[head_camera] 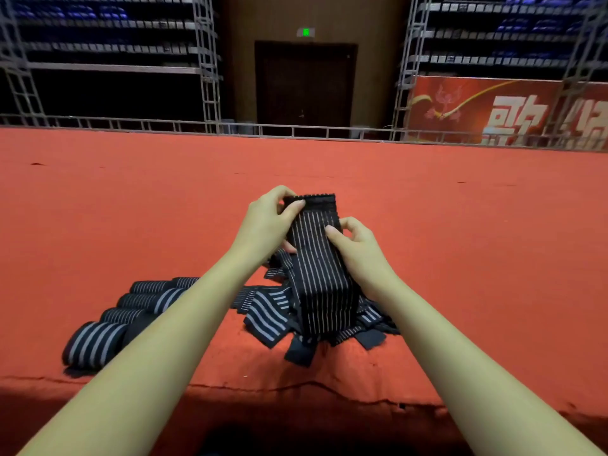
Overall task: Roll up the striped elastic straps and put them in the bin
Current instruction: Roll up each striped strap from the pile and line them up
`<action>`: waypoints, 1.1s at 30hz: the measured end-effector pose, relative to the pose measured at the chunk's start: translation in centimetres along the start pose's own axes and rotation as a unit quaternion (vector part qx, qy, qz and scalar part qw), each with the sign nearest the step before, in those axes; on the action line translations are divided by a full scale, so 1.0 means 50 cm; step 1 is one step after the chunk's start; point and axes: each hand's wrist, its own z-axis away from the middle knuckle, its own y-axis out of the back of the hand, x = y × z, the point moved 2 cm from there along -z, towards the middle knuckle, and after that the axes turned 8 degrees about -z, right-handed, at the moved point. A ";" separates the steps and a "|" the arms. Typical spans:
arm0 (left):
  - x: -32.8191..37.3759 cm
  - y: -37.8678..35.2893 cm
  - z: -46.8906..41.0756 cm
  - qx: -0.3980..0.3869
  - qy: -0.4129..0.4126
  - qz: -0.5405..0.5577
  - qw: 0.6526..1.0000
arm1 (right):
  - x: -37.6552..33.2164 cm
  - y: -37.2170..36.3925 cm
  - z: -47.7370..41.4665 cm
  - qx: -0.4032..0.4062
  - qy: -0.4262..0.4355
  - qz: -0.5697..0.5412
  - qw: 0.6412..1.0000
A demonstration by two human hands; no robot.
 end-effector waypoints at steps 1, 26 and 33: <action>0.013 0.003 -0.001 0.004 -0.011 -0.004 1.000 | -0.018 0.005 0.008 -0.002 0.000 -0.008 1.000; -0.220 -0.221 0.196 -0.247 0.143 0.088 0.954 | 0.169 0.129 0.013 0.260 -0.146 -0.118 0.947; -0.267 -0.304 0.208 -0.225 0.070 -0.110 0.966 | 0.257 0.164 0.034 0.156 -0.113 0.288 0.938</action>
